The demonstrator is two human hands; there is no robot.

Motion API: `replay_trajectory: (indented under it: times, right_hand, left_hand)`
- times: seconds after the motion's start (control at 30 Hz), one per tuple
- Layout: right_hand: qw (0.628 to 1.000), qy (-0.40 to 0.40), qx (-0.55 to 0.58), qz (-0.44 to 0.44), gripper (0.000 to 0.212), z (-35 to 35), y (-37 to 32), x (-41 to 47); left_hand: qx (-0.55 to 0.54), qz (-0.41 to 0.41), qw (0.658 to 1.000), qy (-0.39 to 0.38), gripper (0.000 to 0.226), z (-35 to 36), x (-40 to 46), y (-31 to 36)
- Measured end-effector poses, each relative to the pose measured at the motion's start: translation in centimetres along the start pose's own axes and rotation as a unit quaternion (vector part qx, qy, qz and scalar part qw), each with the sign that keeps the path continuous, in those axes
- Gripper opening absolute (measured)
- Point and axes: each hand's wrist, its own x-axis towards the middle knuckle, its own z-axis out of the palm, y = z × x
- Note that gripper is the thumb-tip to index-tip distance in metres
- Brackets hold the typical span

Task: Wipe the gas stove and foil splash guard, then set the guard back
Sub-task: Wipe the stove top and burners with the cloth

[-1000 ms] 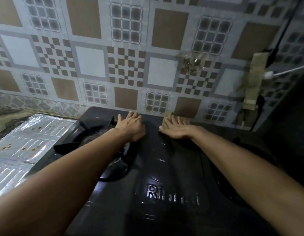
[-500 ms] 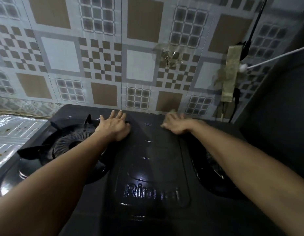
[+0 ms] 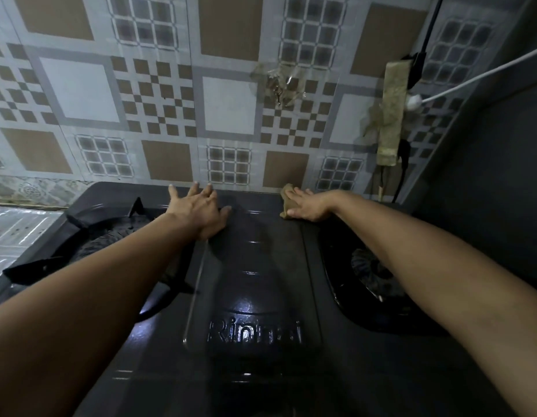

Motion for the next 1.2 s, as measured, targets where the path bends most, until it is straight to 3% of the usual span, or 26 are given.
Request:
replay_trajectory:
  times: [0.2, 0.33, 0.43, 0.5, 0.6, 0.7, 0.9, 1.0, 1.2]
  right_hand:
    - [0.992, -0.039, 0.040, 0.110, 0.081, -0.4, 7.4, -2.6]
    - [0.986, -0.033, 0.053, 0.155, 0.054, 0.2, 11.7, -3.9]
    - [0.981, -0.030, 0.073, 0.176, 0.054, 0.9, 14.1, -4.7]
    - [0.980, -0.024, 0.095, 0.172, 0.058, 1.3, 15.0, -4.7]
    - [0.979, -0.009, 0.111, 0.168, 0.083, 1.8, 15.6, -4.4]
    - [0.975, -0.001, 0.122, 0.184, 0.087, 2.6, 15.6, -5.1]
    - [0.969, -0.002, 0.126, 0.214, 0.068, 2.3, 15.1, -6.1]
    - [0.967, 0.008, 0.147, 0.210, 0.074, 2.2, 15.0, -6.7]
    - [0.940, 0.051, 0.268, 0.204, 0.061, 4.7, 16.2, -10.1]
  left_hand:
    - [-0.059, 0.132, 0.989, 0.025, 0.057, -1.8, 0.5, 8.6]
    - [-0.107, 0.212, 0.971, 0.021, 0.056, -1.3, 0.9, 14.3]
    - [-0.122, 0.243, 0.962, 0.004, 0.057, -1.3, 1.2, 17.3]
    - [-0.112, 0.271, 0.956, 0.007, 0.059, -1.3, 1.4, 18.8]
    - [-0.092, 0.305, 0.948, -0.001, 0.060, -0.7, 1.8, 20.1]
    - [-0.076, 0.309, 0.948, -0.012, 0.060, 0.1, 2.0, 20.7]
    - [-0.070, 0.290, 0.955, -0.005, 0.063, 0.5, 2.3, 21.2]
    - [-0.061, 0.285, 0.957, -0.005, 0.063, 0.7, 2.3, 21.1]
    - [-0.047, 0.293, 0.955, -0.002, 0.061, 0.7, 2.3, 21.2]
